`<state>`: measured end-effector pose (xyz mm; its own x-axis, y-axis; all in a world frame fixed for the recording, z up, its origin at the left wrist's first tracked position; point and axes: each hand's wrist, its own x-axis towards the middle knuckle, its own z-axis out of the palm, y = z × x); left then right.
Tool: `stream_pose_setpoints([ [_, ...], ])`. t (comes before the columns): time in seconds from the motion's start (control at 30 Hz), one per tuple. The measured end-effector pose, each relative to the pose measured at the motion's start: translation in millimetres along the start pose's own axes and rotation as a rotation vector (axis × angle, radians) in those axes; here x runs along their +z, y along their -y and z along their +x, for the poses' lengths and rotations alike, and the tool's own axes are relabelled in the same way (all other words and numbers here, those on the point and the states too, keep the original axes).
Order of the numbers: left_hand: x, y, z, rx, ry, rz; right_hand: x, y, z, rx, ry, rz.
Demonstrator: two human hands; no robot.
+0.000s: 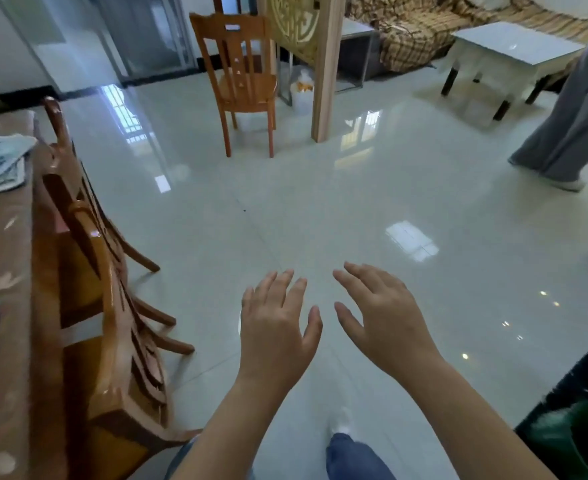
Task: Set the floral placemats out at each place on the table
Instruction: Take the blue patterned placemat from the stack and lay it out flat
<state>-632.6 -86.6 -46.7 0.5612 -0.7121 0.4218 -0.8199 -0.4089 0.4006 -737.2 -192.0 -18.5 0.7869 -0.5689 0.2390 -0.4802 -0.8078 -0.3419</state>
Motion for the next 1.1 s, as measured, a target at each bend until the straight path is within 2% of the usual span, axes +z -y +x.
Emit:
stream_pose_setpoints([
  [0.2, 21, -15, 85, -0.084, -0.085, 0.075, -22, -39, 98, -0.134, -0.006, 0.052],
  [0.43, 19, 19, 149, -0.268, -0.143, 0.202, -8, -35, 204, -0.328, 0.033, 0.104],
  [0.67, 9, 103, 220, -0.415, -0.233, 0.281, 43, 16, 316, -0.505, 0.070, 0.133],
  [0.9, -16, 211, 291, -0.569, -0.310, 0.316, 98, 99, 442, -0.659, 0.135, 0.154],
  [1.1, -34, 287, 335, -0.685, -0.294, 0.367, 139, 148, 522, -0.743, 0.160, 0.214],
])
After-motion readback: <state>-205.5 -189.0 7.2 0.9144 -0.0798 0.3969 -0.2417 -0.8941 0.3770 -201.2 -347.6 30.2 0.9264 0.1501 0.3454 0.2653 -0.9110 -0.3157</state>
